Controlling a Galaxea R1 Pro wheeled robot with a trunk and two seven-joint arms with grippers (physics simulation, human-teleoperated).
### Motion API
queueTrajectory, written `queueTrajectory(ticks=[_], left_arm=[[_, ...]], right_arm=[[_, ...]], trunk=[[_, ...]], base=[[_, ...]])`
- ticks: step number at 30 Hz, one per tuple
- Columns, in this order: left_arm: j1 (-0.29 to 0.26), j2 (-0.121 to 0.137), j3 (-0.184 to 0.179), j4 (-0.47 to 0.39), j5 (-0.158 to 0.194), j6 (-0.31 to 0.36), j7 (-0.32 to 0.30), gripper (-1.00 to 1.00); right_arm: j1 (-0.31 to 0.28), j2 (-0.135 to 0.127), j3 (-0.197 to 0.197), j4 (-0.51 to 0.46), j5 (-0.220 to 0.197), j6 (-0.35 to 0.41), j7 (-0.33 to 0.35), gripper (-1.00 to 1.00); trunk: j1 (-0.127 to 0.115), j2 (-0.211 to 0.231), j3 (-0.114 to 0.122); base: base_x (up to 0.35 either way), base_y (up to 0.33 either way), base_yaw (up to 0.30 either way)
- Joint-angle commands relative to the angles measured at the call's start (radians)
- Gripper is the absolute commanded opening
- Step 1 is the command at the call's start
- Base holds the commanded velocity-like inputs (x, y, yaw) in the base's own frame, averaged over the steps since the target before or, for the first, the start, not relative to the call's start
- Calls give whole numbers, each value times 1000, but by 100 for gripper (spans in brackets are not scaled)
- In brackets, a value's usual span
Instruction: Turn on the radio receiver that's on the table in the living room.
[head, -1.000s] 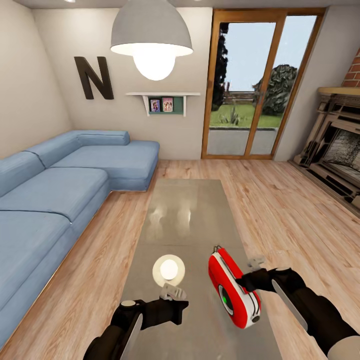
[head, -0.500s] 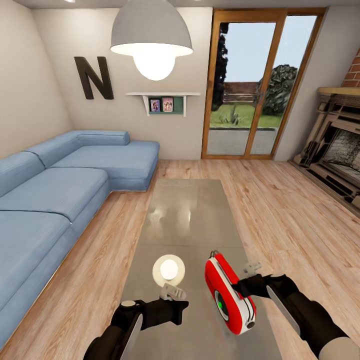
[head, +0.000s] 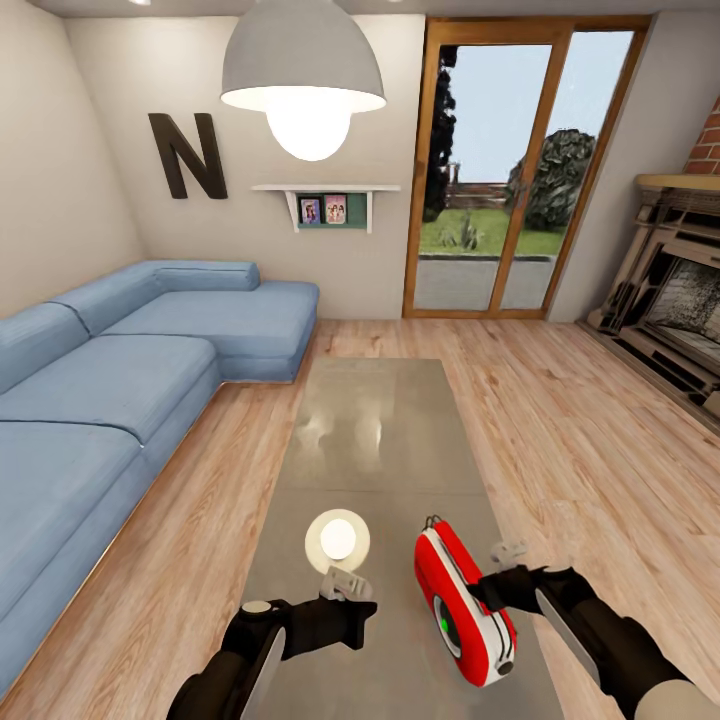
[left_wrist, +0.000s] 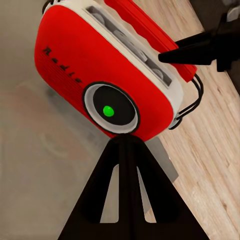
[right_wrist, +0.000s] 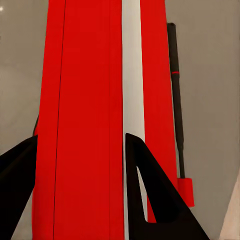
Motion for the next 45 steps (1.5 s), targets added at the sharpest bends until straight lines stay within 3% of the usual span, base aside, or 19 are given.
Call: queueTrajectory(ticks=[1, 7, 18, 24, 32, 45], left_arm=[[0, 0, 0, 0, 0, 0, 0, -100], [0, 0, 0, 1, 0, 0, 0, -100], [0, 0, 0, 2, 0, -2, 0, -100], [1, 0, 0, 2, 0, -2, 0, -100], [0, 0, 0, 2, 0, -2, 0, -100], [0, 0, 0, 5, -1, -2, 0, -100]], right_arm=[[0, 1, 0, 2, -2, -1, 0, -100], [0, 3, 1, 6, -3, -4, -1, -100], [0, 4, 1, 79, -4, -128, 0, -100], [0, 5, 0, 86, -4, -151, 0, -100], [0, 38, 0, 161, -5, -239, 0, -100], [0, 43, 0, 178, -6, -288, 0, -100]], trunk=[[0, 0, 0], [0, 0, 0], [0, 0, 0], [0, 0, 0], [0, 0, 0], [0, 0, 0]], base=[[0, 0, 0], [0, 0, 0], [0, 0, 0], [0, 0, 0], [0, 0, 0], [0, 0, 0]])
